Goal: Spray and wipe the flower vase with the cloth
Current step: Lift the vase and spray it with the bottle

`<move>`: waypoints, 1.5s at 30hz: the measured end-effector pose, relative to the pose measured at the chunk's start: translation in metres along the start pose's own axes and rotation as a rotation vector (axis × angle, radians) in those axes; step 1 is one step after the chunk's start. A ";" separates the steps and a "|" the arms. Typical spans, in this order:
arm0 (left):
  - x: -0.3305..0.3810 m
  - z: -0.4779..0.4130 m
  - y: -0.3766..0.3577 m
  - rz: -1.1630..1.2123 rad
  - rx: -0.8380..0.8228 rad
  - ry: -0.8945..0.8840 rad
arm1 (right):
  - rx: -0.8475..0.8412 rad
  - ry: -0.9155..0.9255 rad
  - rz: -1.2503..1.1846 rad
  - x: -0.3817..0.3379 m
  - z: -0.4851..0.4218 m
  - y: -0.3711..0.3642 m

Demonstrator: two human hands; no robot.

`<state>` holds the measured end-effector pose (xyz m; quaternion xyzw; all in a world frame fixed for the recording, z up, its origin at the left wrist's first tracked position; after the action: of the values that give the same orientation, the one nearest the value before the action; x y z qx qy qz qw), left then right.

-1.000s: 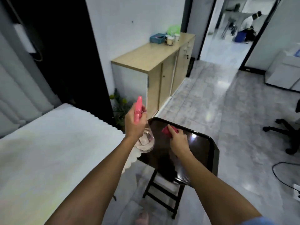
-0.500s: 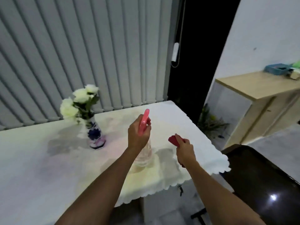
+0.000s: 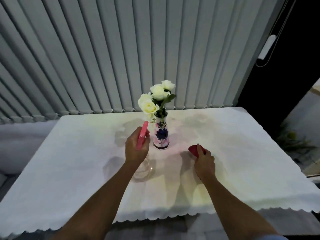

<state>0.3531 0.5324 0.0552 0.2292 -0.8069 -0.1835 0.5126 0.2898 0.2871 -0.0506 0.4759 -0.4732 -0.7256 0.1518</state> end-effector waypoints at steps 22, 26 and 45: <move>-0.028 -0.023 -0.006 0.093 0.043 0.285 | -0.282 0.152 0.366 -0.004 -0.006 -0.048; -0.026 -0.022 -0.005 0.088 0.073 0.280 | -0.195 0.230 0.218 -0.028 -0.018 -0.031; -0.027 -0.020 -0.011 0.193 0.109 0.365 | -0.423 0.282 -0.730 -0.127 -0.098 -0.034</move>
<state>0.3828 0.5372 0.0373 0.2078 -0.7275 -0.0453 0.6524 0.4428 0.3359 -0.0188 0.6645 -0.0898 -0.7406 0.0426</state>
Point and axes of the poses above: each hand's wrist, its own z-axis away from the middle knuckle, its own y-axis out of the back of the hand, x = y × z, the point moved 2 cm from there along -z, towards the middle knuckle, and after that the axes turned 12 degrees about -z, right-handed, at the moved point
